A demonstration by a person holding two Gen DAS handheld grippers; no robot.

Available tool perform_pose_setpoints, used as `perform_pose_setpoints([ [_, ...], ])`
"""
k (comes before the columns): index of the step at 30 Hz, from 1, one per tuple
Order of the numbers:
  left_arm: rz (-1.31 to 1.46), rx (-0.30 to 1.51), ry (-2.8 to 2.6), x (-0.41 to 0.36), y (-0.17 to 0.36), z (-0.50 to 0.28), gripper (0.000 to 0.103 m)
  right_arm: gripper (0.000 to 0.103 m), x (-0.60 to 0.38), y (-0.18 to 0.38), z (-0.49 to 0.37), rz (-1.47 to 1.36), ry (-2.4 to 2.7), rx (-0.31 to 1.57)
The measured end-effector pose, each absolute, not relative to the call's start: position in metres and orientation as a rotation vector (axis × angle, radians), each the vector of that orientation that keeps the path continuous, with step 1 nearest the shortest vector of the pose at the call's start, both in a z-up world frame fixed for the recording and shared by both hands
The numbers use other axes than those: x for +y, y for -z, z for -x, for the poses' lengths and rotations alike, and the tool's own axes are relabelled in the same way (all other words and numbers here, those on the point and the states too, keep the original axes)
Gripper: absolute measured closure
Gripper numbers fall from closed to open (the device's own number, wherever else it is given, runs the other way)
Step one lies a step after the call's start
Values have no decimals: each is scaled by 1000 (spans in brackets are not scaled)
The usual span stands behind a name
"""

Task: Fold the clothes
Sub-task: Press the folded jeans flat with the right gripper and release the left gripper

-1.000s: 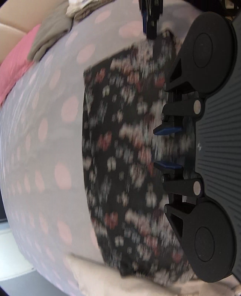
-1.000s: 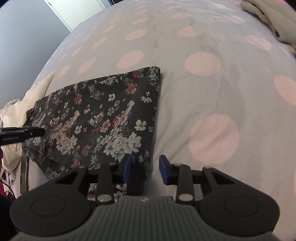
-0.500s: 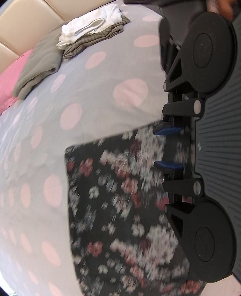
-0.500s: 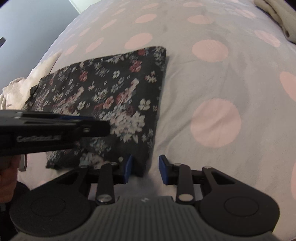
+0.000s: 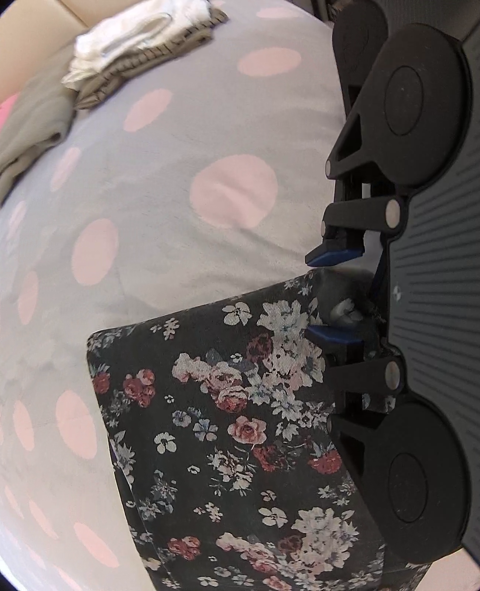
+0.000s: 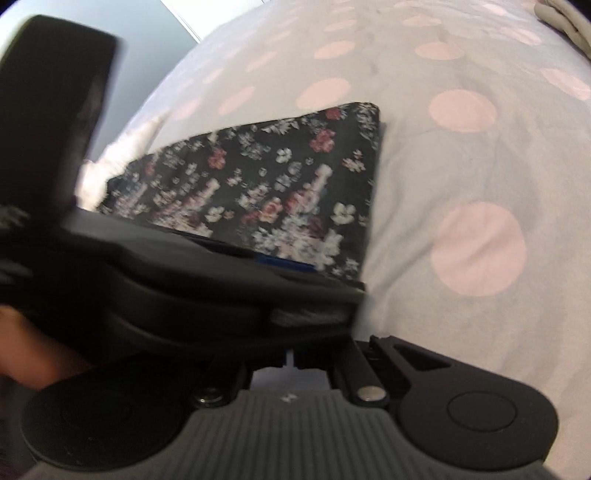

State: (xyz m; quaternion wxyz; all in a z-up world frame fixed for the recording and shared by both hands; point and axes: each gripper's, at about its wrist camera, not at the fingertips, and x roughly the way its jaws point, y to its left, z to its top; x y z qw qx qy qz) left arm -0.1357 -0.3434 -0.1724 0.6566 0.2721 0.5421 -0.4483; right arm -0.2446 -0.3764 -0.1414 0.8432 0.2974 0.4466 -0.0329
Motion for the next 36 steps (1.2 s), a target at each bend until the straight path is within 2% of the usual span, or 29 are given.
perform_pose_setpoints([
  [5,-690,1180,1023,-346,174,146,74,103,-372,145,238,-601,64,1006],
  [8,-733,1150,1027,-348,176,153,75,98,-371,143,238,-541,80,1069],
  [10,-762,1130,1029,-349,176,157,76,88,-374,141,242,-509,104,1107],
  [11,-776,1120,1031,-349,177,159,76,75,-376,139,244,-494,116,1125],
  [12,-791,1110,1032,-350,177,161,77,66,-380,138,246,-486,118,1147],
  [18,-793,1075,1055,-347,173,163,87,62,-410,122,247,-331,77,1244],
  [23,-689,1092,1082,-330,159,148,93,61,-420,108,232,-8,-46,1224],
  [28,-606,1121,1084,-317,142,130,94,61,-420,106,216,446,-195,1113],
  [32,-539,1144,1084,-308,128,116,94,54,-409,112,203,817,-377,993],
  [36,-475,1166,1083,-298,115,102,94,54,-401,119,186,1089,-541,904],
])
